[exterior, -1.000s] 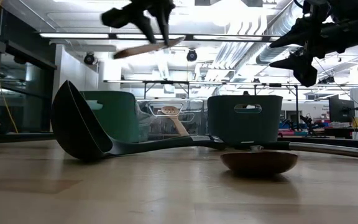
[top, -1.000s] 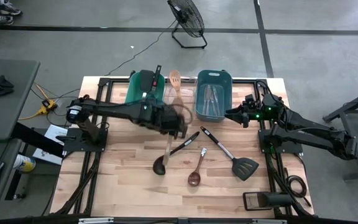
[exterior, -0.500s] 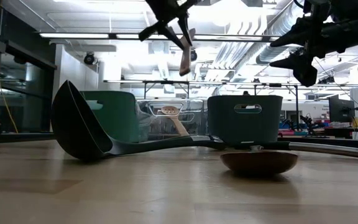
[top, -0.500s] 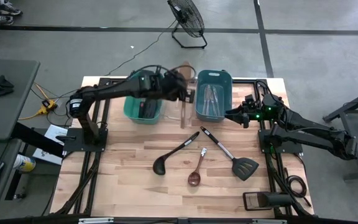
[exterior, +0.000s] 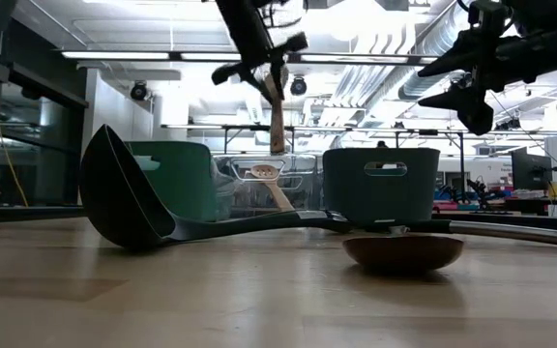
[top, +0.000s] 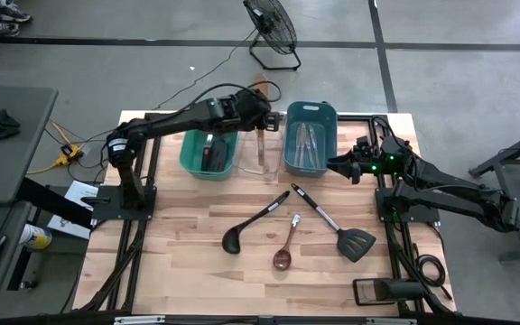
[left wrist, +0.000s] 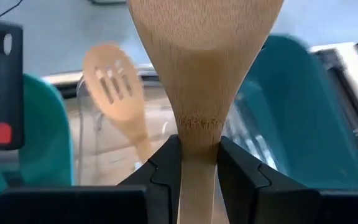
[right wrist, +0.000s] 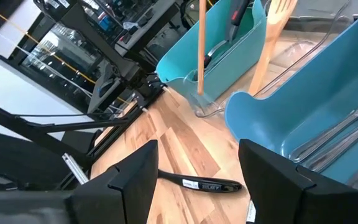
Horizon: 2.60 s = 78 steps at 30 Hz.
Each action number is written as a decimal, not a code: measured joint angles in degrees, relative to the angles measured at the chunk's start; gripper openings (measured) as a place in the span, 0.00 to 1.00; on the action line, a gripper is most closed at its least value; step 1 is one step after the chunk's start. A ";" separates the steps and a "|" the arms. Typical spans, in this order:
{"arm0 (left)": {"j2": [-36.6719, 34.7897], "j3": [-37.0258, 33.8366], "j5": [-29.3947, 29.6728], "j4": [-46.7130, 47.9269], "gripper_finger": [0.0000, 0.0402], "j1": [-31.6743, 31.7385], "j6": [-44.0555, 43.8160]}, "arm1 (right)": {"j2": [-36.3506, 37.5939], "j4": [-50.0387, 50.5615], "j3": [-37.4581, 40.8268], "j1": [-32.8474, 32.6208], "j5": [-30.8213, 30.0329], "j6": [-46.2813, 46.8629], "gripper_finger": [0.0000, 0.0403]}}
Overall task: Pick & Place Kitchen Items
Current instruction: Put the light brown serving spoon into the transparent bin
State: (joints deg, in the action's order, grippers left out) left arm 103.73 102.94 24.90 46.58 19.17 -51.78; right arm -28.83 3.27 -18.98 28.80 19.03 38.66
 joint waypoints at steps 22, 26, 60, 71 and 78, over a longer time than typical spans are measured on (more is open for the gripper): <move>9.43 0.05 2.17 4.06 0.19 0.33 -13.23 | -0.01 0.42 0.00 -0.02 -0.48 -0.37 0.53; 9.71 -0.09 1.98 4.65 0.19 0.36 -13.45 | 0.00 0.48 0.00 -0.02 -0.48 -0.95 0.53; 11.70 -0.02 -0.14 7.58 0.19 0.75 -15.57 | 0.02 1.06 -0.01 -0.01 -1.56 -2.43 0.53; 11.97 0.00 -0.73 7.51 0.19 0.75 -15.50 | 0.02 0.81 0.00 -0.02 -1.57 -2.28 0.53; 12.97 0.02 -2.19 7.01 0.19 0.65 -14.41 | 0.01 0.77 0.00 -0.01 -2.51 -2.28 0.53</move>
State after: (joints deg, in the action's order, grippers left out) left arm 116.71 102.96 22.71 53.59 19.82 -66.19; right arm -28.83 4.04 -18.98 28.78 16.52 36.38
